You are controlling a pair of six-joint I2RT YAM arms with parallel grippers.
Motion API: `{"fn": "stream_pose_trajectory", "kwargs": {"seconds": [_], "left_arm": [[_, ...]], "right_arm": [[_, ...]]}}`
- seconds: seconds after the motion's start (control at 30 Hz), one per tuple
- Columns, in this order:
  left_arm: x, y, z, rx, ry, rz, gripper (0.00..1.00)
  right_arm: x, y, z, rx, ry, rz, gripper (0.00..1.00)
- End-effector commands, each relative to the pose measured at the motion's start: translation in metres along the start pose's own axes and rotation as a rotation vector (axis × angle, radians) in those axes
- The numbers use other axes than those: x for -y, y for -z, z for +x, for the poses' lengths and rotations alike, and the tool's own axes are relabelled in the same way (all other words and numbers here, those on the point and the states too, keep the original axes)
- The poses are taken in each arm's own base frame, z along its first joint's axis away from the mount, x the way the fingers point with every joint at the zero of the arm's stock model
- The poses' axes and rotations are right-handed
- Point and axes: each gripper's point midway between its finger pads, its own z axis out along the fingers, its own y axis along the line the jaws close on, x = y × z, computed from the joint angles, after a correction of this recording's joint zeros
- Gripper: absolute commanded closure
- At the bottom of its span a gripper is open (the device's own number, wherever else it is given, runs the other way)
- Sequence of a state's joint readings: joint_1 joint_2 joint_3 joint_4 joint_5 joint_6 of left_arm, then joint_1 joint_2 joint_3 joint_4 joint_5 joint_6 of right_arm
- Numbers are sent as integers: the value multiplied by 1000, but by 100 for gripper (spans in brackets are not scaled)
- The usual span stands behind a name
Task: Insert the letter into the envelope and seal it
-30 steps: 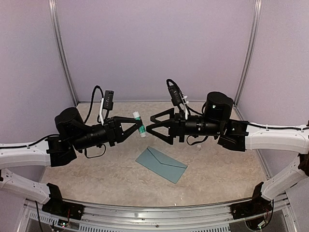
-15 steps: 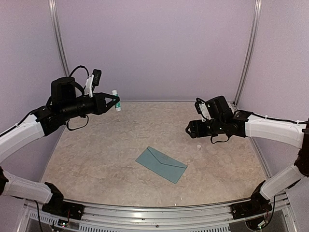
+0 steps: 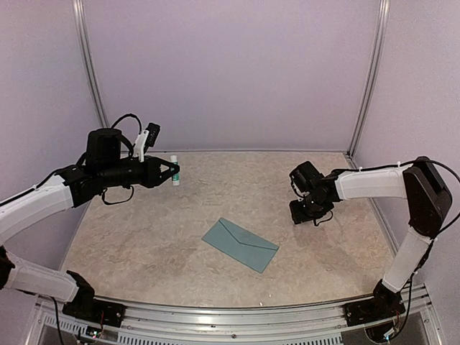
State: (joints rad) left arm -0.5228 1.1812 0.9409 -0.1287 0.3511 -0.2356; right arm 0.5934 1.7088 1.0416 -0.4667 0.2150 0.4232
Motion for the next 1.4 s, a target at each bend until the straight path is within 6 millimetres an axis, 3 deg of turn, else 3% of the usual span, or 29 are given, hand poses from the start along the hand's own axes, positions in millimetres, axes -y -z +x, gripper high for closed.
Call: {"fn": "stream_pose_trajectory", "kwargs": {"seconds": [0.0,0.57,0.93,1.07,1.2,1.37], "left_arm": [[3,1,-1,7,-25,26,100],[4,-2,2,-5,-19,40,100],[5,-4,4,-15,-17,52,100],[6,-4,4,-15,-18,56,100],[9,-4,4,-13,-24,74,100],[35,-8,13,-39,-72,138,100]], "right_arm": [[1,-4,-16,18,6,14,54],[-7,-21,-12,-12,18,-5,74],[-8,-27,-9,-26,25,1,77],[-6,-26,-10,-20,23,8,83],[-11,-13,-18,17,20,-34,92],[-50,45,-43,147,84,-313,92]]}}
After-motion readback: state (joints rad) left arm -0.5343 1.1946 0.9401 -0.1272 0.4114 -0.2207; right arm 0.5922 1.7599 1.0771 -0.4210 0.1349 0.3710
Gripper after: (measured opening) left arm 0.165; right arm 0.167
